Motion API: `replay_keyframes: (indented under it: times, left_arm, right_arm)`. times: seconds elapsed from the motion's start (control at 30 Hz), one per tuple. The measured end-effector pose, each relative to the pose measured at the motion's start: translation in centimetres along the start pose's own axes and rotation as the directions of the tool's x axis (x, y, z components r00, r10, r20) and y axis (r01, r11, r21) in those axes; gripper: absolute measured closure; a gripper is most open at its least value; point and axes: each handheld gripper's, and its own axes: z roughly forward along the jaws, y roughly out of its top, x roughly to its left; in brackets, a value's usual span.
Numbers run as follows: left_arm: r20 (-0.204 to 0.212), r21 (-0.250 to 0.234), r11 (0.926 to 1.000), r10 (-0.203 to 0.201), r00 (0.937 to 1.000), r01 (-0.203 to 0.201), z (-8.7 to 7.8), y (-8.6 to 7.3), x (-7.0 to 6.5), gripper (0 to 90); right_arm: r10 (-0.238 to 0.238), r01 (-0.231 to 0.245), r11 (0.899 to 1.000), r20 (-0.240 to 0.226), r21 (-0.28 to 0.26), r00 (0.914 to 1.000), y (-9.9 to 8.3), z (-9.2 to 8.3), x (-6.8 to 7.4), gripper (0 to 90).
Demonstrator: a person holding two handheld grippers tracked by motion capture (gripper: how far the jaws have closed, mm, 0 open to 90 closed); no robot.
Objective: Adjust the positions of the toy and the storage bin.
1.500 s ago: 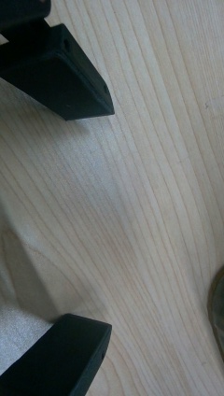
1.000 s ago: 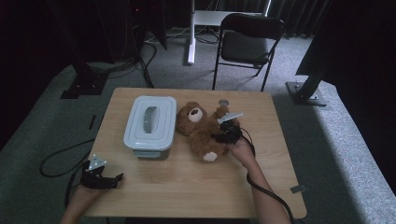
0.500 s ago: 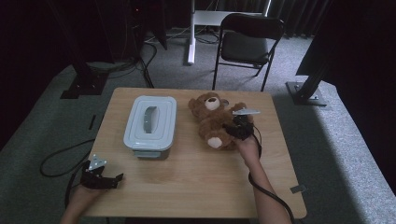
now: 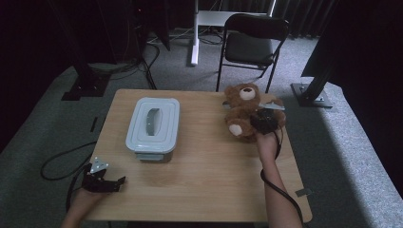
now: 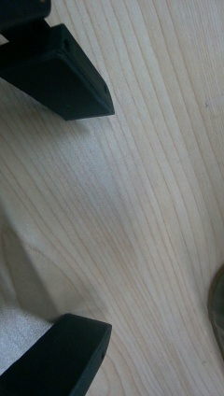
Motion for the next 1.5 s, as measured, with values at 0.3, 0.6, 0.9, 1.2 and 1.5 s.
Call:
replay_keyframes:
  times: [0.3,0.6,0.9,1.2,1.5]
  left_arm:
    - [0.0,0.0,1.0,-0.001,1.0,0.001,0.0,0.0,0.0,1.1]
    - [-0.001,0.0,1.0,-0.002,1.0,0.002,0.0,0.0,0.0,1.0]
    - [0.009,0.0,1.0,0.007,0.9999,-0.007,0.2,0.2,-0.2,0.9]
    - [0.011,0.009,0.9999,0.012,0.9999,-0.012,0.5,0.6,-0.2,0.9]
    - [0.035,0.017,0.9991,0.038,0.9986,-0.039,1.2,2.0,-0.5,0.9]
  right_arm:
    - [0.118,-0.118,0.993,0.077,-0.001,0.99,0.5,1.6,-2.3,68.6]
    - [0.148,-0.153,0.988,0.125,0.03,0.9811,-0.6,4.0,-1.8,64.7]
    - [0.109,-0.114,0.992,0.087,0.06,0.9902,-1.7,4.7,-1.7,28.8]
    - [0.122,-0.125,0.989,0.042,0.08,0.9917,-1.3,3.5,-1.9,11.5]
    - [0.111,-0.111,0.994,-0.023,0.011,0.9936,-0.9,1.0,-0.8,11.6]
